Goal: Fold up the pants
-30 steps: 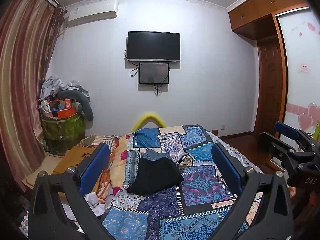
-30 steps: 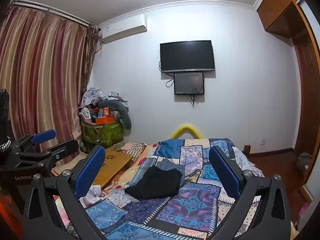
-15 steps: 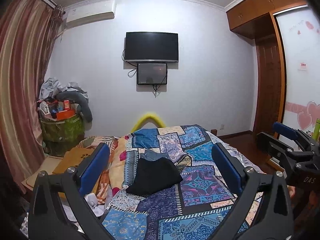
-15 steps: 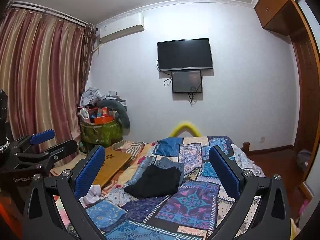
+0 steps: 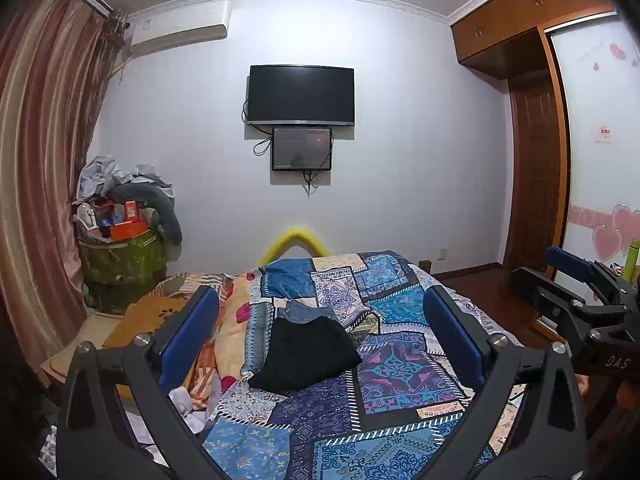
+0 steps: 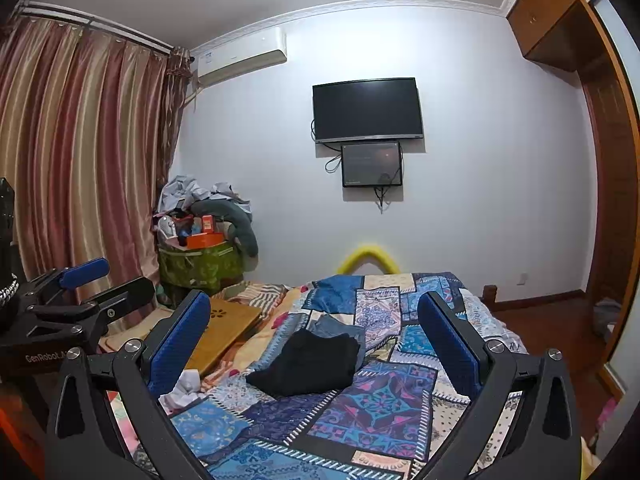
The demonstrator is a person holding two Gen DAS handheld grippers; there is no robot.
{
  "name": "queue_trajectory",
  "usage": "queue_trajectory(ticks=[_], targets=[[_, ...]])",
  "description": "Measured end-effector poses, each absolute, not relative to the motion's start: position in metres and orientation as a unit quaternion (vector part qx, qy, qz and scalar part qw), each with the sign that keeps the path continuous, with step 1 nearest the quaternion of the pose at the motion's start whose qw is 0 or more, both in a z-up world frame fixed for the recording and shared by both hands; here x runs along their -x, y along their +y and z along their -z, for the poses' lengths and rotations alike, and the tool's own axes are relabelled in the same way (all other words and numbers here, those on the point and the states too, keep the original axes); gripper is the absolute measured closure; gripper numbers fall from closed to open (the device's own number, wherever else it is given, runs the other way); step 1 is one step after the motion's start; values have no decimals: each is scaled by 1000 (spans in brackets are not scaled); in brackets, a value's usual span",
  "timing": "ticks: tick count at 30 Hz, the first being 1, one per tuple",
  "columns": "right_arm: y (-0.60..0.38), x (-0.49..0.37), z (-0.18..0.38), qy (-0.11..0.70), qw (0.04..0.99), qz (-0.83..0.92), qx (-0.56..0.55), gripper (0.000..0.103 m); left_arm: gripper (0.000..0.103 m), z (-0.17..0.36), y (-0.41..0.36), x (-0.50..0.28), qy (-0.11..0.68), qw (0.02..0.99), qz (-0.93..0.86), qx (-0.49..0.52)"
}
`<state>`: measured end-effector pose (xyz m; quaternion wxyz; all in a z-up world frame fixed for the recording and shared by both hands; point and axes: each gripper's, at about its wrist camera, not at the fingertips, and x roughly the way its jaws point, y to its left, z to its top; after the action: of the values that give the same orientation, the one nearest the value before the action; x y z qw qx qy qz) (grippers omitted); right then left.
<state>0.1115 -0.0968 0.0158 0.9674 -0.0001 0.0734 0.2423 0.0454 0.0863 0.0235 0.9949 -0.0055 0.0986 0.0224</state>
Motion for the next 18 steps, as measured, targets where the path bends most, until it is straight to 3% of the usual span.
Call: queue_trajectory(ticks=[18], targets=[[-98, -111, -15, 74, 968, -238, 0, 0, 0, -23, 90, -47, 106, 994, -1, 19]])
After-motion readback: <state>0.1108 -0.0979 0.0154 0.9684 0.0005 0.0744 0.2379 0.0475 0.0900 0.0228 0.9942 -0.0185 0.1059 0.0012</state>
